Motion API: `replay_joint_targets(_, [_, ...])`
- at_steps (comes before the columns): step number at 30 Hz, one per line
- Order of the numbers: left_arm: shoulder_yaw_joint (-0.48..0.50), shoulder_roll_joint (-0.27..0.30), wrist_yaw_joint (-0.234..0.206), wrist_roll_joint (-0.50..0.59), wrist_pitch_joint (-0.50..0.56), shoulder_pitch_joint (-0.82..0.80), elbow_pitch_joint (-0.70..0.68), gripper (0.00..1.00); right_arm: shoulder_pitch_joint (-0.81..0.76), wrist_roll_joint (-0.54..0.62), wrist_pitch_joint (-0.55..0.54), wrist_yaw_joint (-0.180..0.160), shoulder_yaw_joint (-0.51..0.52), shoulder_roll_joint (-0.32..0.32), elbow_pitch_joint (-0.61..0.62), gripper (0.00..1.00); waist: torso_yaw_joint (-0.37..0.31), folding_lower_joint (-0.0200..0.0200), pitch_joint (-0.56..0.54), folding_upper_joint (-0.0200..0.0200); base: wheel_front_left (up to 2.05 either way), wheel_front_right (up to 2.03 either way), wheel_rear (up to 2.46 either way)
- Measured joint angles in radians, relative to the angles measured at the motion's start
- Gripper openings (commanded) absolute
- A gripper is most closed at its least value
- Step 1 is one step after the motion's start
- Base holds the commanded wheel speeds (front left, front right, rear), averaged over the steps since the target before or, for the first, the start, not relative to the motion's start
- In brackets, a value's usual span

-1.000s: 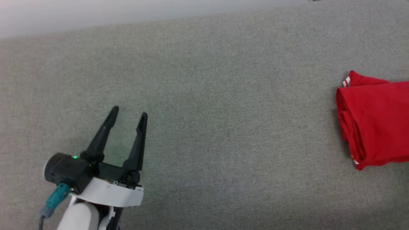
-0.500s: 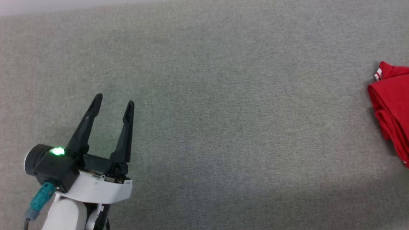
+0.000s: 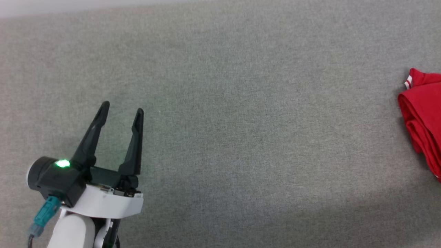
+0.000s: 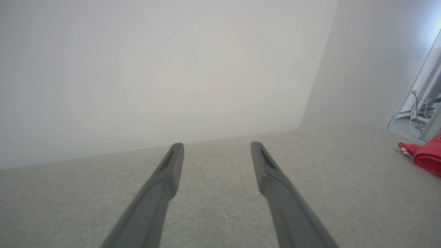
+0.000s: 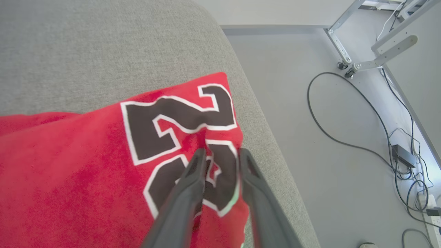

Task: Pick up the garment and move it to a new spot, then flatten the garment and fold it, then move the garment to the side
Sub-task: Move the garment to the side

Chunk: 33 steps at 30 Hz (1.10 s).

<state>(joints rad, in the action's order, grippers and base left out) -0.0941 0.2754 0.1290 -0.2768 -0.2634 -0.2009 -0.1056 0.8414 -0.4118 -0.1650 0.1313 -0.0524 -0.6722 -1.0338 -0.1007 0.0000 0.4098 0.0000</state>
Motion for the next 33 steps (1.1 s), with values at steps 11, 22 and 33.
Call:
replay_joint_targets(11, [0.015,-0.054,0.0,-0.018,0.0,0.057,0.087,1.0,-0.028,-0.029,0.05,0.0,-0.145,0.032,0.077,1.0,0.008,0.0,-0.111,0.0,0.0,0.0,0.0])
replay_joint_targets(22, [0.041,-0.08,0.0,-0.069,0.0,0.131,0.193,1.0,-0.193,-0.144,0.179,0.0,-0.276,0.15,0.242,1.0,0.059,0.0,-0.242,0.0,0.0,0.0,0.0])
replay_joint_targets(33, [0.041,-0.073,0.0,-0.073,0.0,0.166,0.261,1.0,-0.365,-0.188,0.36,0.0,-0.22,0.304,0.297,1.0,0.124,0.0,-0.358,0.0,0.0,0.0,0.0])
